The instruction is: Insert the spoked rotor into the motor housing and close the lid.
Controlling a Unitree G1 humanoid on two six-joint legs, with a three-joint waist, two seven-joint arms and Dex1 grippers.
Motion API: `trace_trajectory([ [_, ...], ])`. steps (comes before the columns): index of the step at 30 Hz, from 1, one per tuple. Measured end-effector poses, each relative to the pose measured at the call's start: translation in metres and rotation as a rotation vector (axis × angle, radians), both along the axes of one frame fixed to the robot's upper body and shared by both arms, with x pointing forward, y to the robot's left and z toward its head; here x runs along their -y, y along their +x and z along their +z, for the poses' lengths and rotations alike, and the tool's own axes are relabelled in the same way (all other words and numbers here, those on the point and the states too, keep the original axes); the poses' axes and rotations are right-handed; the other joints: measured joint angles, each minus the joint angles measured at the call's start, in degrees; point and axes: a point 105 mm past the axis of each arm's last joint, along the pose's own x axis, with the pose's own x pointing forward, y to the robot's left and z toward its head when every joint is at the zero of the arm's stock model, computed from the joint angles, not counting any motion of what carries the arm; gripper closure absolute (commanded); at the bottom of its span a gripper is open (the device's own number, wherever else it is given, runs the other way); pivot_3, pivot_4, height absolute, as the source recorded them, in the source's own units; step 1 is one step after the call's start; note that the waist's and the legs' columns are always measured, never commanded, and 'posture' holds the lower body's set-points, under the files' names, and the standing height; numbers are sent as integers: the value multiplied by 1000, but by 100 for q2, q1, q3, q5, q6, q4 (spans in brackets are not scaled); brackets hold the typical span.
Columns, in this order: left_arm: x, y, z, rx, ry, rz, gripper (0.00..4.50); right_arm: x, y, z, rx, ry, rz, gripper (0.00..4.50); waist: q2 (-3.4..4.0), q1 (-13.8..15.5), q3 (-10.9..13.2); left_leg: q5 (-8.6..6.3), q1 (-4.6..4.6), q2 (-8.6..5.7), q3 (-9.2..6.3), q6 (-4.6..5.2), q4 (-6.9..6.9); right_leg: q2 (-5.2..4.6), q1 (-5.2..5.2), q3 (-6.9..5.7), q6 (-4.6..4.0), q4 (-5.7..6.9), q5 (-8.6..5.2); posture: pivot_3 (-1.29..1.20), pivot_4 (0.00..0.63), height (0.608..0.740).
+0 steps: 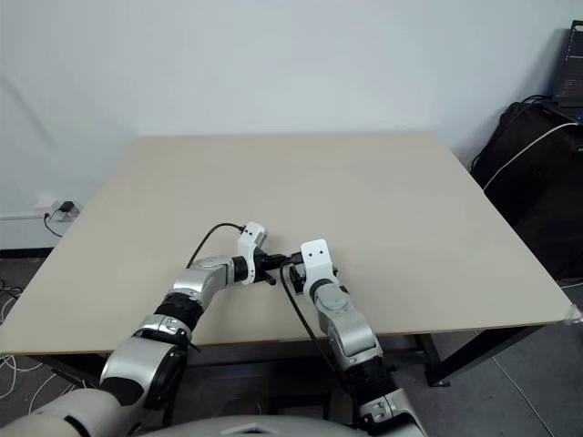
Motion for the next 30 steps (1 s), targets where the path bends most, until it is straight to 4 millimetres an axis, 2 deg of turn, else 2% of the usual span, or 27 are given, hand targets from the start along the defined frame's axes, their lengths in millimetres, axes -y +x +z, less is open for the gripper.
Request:
trace_trajectory([
  [16, 5, 0, 2, -3, 61, -65, 4500, 1, -1, 1, -12, -4, 1, 1257, -1, 4, -1, 0, -8, 0, -11, 0, -9, 0, 0, -2, 2, -20, 1, 0, 0, 740],
  [18, 6, 0, 1, -8, 63, -70, 4500, 2, -1, 1, -16, -2, 2, 520, -3, 5, -3, 0, -8, 0, -13, 0, -16, 1, 1, -4, 3, -29, 1, 0, 0, 740],
  [20, 6, -1, 2, -8, 63, -76, 4500, 5, -2, 1, -21, 3, -6, 17, -5, 8, -5, 0, -8, 0, -16, 0, -22, 1, 2, -6, 3, -38, 2, 0, 0, 740],
  [27, 11, -2, 3, -4, 58, -101, 4500, 17, -5, 4, -47, 25, -40, 17, -6, 80, -10, -1, -28, -11, -45, 3, -37, 0, -3, -15, 11, -68, -2, 0, 0, 740],
  [30, 15, -3, 4, -3, 50, -112, 4500, 24, -14, 8, -68, 63, -36, 17, -5, 128, -15, -5, -44, -25, -61, 9, -38, -8, -13, -20, 21, -70, -10, 0, 0, 740],
])
